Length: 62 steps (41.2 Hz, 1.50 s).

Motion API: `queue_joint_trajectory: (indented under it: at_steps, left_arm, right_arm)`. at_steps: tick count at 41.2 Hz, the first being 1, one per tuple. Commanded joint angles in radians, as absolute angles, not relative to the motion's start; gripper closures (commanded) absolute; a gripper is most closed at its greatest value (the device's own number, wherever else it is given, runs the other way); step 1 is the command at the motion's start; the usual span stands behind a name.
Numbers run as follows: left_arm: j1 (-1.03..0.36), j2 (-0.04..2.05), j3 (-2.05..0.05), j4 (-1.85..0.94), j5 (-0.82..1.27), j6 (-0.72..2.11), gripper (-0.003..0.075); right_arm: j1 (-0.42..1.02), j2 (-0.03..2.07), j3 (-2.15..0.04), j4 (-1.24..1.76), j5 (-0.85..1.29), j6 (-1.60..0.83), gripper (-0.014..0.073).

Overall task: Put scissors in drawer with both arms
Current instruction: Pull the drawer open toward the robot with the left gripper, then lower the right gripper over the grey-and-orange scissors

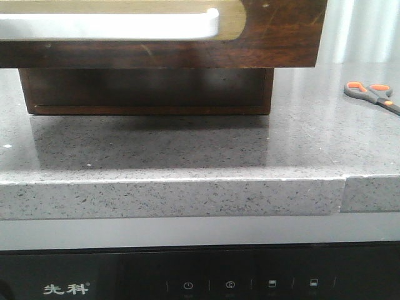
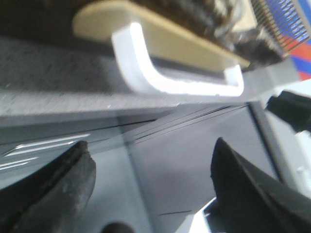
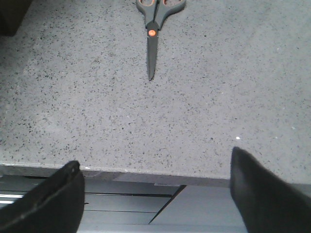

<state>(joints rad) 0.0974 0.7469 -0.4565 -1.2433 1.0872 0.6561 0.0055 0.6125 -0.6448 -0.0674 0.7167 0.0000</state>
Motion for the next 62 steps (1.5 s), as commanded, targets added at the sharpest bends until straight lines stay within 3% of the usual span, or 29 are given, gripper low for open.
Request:
queue_joint_trajectory:
  at_steps: [1,8,23,39,49,62]
  left_arm:
    - [0.098,0.67,-0.511,-1.172,1.096,0.556,0.0226]
    - [0.077,0.576,-0.646,-0.807,1.109,0.359,0.0226]
    - [-0.199,0.598,-0.912,-0.098,1.123,0.041,0.0226]
    - [-0.286,0.598,-0.998,0.014,1.024,0.049,0.0226]
    - [-0.372,0.598,-0.998,0.149,1.01,0.021,0.0227]
    - [-0.372,0.598,-0.998,0.045,0.861,0.021,0.0226]
  right_arm:
    - [0.002,0.619,-0.675,-0.079,0.653,-0.009,-0.0031]
    - [0.002,0.619,-0.675,-0.079,0.654,-0.009,-0.0031]
    - [0.002,0.619,-0.675,-0.079,0.655,-0.009,-0.0031]
    - [0.002,0.656,-0.736,-0.079,0.689,-0.054,-0.0031]
    - [0.002,0.849,-0.894,-0.079,0.834,-0.065,-0.0031]
    - [-0.001,1.119,-1.089,-0.075,0.924,-0.051,-0.0031]
